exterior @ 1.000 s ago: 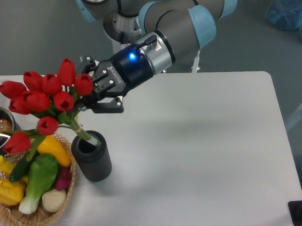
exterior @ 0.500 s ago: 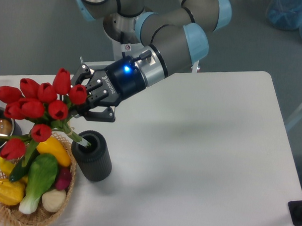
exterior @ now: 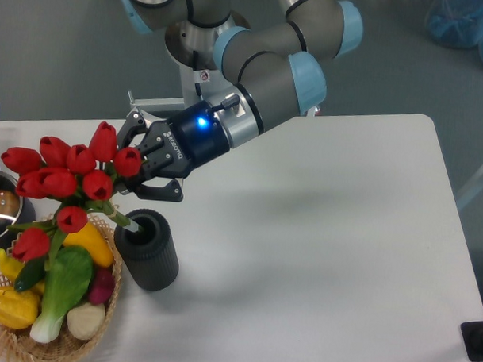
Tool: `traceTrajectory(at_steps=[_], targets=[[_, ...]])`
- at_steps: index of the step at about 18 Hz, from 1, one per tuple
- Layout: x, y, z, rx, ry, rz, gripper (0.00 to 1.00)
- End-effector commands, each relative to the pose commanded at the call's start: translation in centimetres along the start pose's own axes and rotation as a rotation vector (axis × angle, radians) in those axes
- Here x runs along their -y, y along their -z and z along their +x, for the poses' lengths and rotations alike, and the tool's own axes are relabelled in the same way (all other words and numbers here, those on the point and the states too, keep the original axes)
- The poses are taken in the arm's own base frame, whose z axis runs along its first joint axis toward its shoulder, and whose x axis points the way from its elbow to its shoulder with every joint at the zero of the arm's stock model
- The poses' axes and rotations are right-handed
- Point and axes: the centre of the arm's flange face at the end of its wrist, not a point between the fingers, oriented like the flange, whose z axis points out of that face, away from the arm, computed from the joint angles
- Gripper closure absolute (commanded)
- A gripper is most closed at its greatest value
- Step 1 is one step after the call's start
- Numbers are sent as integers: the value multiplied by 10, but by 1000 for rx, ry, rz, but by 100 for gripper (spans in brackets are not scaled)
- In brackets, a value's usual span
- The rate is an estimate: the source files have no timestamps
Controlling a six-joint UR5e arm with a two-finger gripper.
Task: Insert the flowers into the vase
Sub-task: 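Push the tulip stems deeper into the vase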
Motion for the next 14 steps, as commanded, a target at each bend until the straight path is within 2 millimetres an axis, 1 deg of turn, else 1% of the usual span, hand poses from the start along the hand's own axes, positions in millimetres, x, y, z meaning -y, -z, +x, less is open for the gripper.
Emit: traceTrajectory(at_steps=[2, 4, 6, 9, 11, 12, 14], targets=[[-20, 4, -1, 10, -2, -9, 88], [-46, 7, -3, 16, -24, -14, 88], [-58, 18, -6, 34, -47, -12, 87], [-69, 27, -13, 51, -27, -11, 84], [-77, 27, -16, 56, -14, -27, 73], [-82, 27, -18, 61, -10, -49, 61], [-87, 28, -20, 71, -19, -79, 51]])
